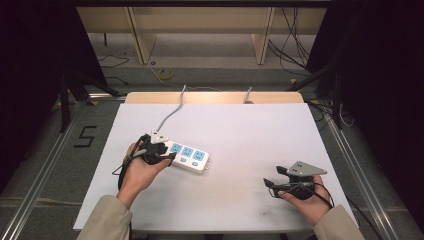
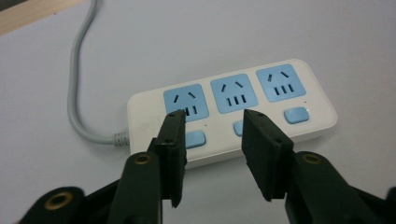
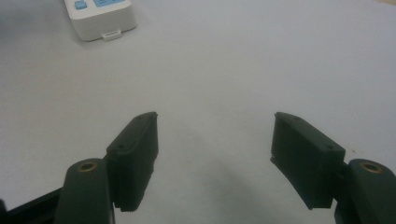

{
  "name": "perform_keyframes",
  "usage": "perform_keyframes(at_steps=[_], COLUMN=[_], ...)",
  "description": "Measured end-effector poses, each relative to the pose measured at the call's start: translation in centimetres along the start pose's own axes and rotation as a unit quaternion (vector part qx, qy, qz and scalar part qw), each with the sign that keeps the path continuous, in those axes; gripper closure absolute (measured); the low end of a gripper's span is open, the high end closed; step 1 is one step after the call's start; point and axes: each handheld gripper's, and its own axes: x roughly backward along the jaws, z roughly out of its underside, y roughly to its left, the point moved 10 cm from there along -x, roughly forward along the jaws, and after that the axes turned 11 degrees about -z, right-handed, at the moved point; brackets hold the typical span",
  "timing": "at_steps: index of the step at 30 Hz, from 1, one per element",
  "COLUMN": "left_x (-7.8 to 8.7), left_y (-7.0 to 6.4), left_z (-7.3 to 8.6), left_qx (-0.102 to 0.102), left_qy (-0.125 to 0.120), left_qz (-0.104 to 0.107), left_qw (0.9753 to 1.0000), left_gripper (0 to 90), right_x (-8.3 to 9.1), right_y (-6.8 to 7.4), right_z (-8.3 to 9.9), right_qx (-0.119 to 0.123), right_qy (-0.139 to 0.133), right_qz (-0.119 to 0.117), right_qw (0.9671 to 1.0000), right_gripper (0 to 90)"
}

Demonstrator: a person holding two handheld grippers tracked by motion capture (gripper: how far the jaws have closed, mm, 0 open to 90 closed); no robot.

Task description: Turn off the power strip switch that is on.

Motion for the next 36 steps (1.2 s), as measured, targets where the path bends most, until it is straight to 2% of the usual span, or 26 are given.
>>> perform_keyframes(at_steps=[2, 6, 10, 13, 27, 36], left_x=[0.1, 0.1, 0.2, 0.3, 1.1, 1.5], left_y=[-0.1, 0.0, 0.4, 0.4, -0.1, 0.1], left_z=[0.1, 0.3, 0.5, 0.5, 0.9, 1.6], left_qx=[0.001, -0.003, -0.016, -0.013, -0.011, -0.017], left_qy=[0.001, 0.0, -0.001, -0.004, -0.032, -0.053], left_qz=[0.003, -0.004, -0.023, -0.025, -0.004, -0.004], left_qw=[1.0, 1.0, 0.9996, 0.9996, 0.9994, 0.9985], left_gripper=[53.1, 48.1, 42.6, 39.4, 33.6, 31.1], right_x=[0.0, 0.0, 0.0, 0.0, 0.0, 0.0], right_y=[0.0, 0.1, 0.1, 0.1, 0.1, 0.2], right_z=[0.0, 0.0, 0.0, 0.0, 0.0, -0.1], right_qx=[0.0, 0.0, -0.001, 0.0, 0.0, 0.004], right_qy=[0.0, 0.002, 0.001, 0.001, -0.001, -0.003], right_qz=[0.0, 0.0, 0.0, 0.0, -0.001, -0.002], right_qw=[1.0, 1.0, 1.0, 1.0, 1.0, 1.0], right_gripper=[32.8, 32.8, 32.8, 32.8, 32.8, 32.8])
